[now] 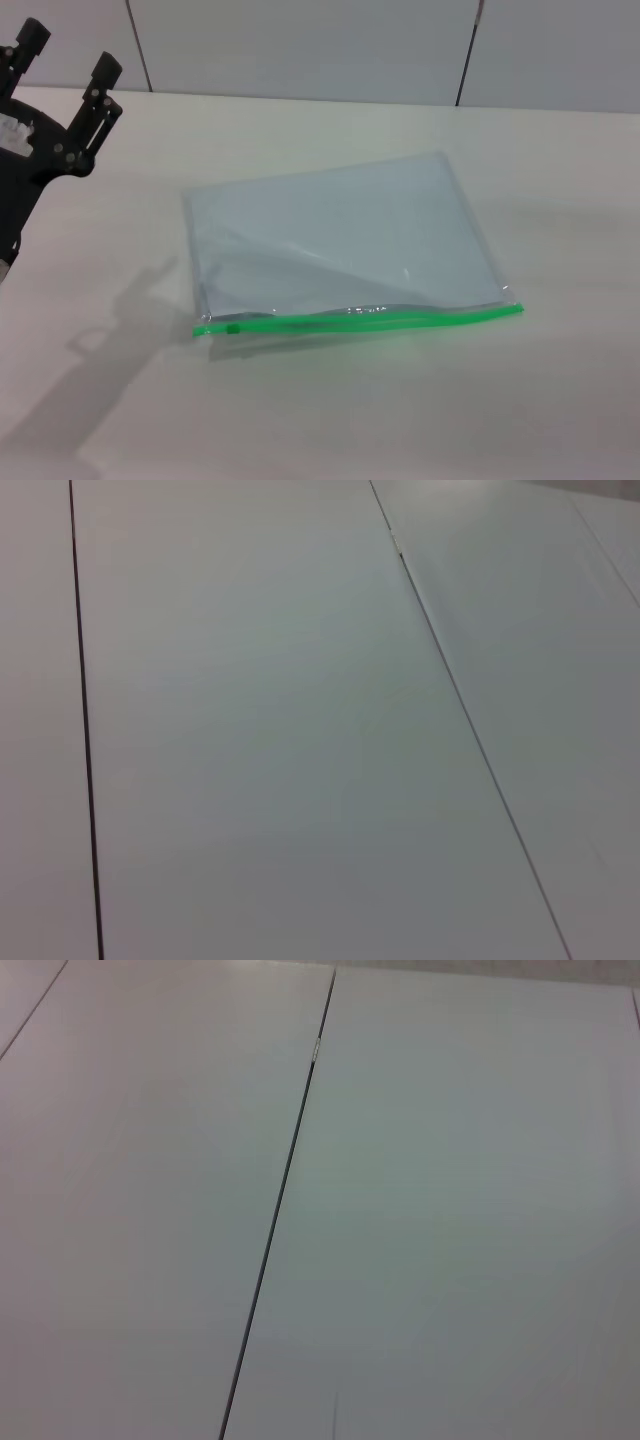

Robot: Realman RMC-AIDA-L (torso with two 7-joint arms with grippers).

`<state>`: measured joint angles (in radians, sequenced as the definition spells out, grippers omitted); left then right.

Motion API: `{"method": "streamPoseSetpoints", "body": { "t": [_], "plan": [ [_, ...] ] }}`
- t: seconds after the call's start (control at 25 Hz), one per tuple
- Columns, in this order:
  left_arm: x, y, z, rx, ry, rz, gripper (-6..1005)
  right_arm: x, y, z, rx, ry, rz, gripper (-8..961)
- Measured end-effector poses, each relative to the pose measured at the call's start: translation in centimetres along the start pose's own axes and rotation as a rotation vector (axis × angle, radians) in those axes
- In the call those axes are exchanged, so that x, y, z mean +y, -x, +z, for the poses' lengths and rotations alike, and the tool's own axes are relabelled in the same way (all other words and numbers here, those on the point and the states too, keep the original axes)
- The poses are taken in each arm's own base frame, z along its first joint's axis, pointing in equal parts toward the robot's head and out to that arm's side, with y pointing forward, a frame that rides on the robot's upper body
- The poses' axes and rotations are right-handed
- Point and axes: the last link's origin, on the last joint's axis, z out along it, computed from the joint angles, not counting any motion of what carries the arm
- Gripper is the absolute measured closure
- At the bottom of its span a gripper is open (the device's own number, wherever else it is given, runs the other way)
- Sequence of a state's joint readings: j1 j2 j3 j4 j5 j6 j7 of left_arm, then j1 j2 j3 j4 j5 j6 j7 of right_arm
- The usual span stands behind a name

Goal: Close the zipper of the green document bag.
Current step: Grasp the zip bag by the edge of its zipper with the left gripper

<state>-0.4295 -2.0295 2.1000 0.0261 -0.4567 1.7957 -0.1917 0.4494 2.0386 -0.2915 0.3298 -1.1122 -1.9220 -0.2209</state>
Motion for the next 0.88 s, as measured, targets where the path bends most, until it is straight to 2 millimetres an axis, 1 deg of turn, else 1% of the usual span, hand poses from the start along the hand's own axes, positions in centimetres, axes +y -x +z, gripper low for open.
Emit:
{"method": "streamPoseSetpoints", "body": {
  "t": [0.48,0.88],
  "plan": [
    [0.2,0.2,-0.2,-0.017,0.019,0.000,290,0.0,0.0,0.0,0.000,0.000,0.000,74],
    [3.1,2.4,-3.0,-0.228,0.299,0.016,288,0.0,0.0,0.0,-0.003,0.000,0.000,73]
  ]
}}
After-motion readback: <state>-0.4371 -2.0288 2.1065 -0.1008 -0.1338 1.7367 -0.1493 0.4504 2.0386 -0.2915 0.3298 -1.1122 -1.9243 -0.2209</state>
